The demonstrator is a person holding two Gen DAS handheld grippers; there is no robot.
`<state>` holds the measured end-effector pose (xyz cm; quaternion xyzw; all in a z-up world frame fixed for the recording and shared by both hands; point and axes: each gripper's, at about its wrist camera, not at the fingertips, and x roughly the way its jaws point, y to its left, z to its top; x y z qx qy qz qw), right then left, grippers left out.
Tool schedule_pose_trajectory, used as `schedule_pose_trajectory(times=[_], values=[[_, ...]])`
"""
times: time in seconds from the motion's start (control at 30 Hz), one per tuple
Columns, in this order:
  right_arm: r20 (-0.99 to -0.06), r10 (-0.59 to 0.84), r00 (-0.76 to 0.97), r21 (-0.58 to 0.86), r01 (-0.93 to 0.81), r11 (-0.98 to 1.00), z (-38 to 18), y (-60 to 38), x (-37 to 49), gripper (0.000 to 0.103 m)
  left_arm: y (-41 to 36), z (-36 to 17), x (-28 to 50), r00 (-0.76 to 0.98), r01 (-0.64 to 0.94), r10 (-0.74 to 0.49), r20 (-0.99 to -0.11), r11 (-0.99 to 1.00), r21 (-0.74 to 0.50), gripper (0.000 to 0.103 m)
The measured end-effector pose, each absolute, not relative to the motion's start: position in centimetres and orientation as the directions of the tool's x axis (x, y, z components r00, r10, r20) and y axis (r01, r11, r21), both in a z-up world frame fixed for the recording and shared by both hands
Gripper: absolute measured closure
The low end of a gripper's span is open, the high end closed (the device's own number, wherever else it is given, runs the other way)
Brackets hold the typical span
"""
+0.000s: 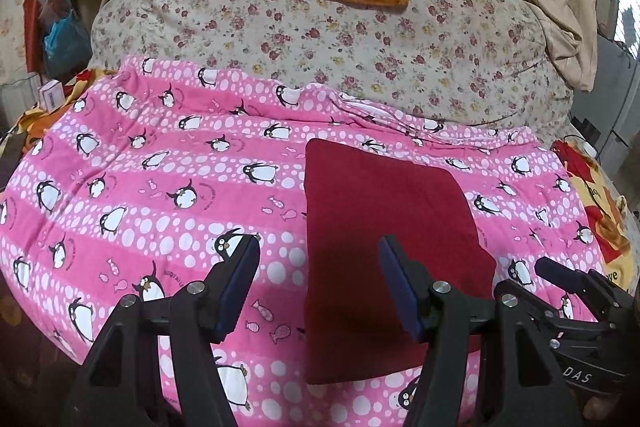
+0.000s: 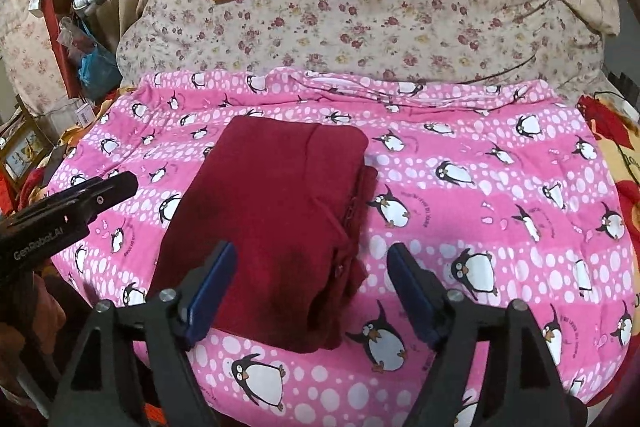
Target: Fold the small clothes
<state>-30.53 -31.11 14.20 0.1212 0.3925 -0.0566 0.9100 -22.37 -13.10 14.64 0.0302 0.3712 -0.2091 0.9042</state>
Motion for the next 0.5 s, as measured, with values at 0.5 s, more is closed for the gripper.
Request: schedule_pose_trajectory(times=[0.5], values=[[-0.730,-0.051,0.681,0.133,0.214,0.968,14.0,-31.2,-29.2,0.019,-13.8,14.1,-22.0,0.636,0.407,-0.344,-0.691,0.910,-0.079,0.061]])
